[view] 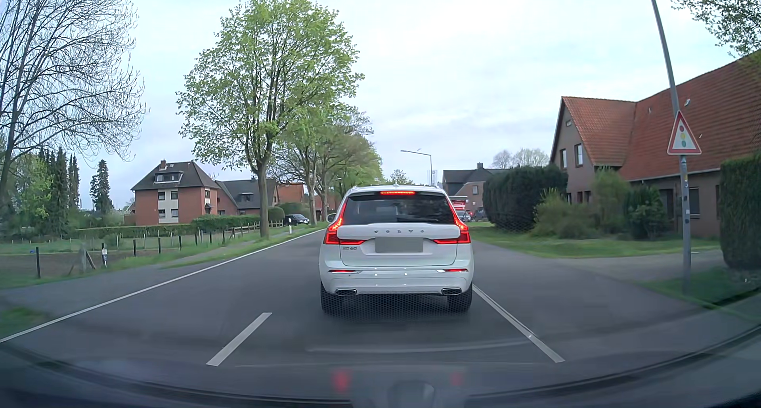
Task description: Follow the waypoints while adhering to traffic rules and regulations
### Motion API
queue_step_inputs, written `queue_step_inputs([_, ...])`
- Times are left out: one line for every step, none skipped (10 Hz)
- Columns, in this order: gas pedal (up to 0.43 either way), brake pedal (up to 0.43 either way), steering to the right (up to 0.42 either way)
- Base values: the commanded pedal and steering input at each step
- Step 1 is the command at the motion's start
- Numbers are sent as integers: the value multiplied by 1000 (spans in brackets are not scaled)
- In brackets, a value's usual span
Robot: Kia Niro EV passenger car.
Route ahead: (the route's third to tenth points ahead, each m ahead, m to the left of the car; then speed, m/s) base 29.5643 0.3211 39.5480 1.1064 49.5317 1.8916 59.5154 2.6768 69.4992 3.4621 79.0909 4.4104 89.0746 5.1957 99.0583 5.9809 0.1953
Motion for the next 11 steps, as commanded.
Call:
queue_step_inputs([0,165,-6])
queue_step_inputs([0,171,-6])
queue_step_inputs([0,171,-6])
queue_step_inputs([0,171,-6])
queue_step_inputs([0,171,-6])
queue_step_inputs([0,171,-6])
queue_step_inputs([0,165,-6])
queue_step_inputs([0,171,-5])
queue_step_inputs([0,171,-5])
queue_step_inputs([0,171,-5])
queue_step_inputs([0,171,-5])
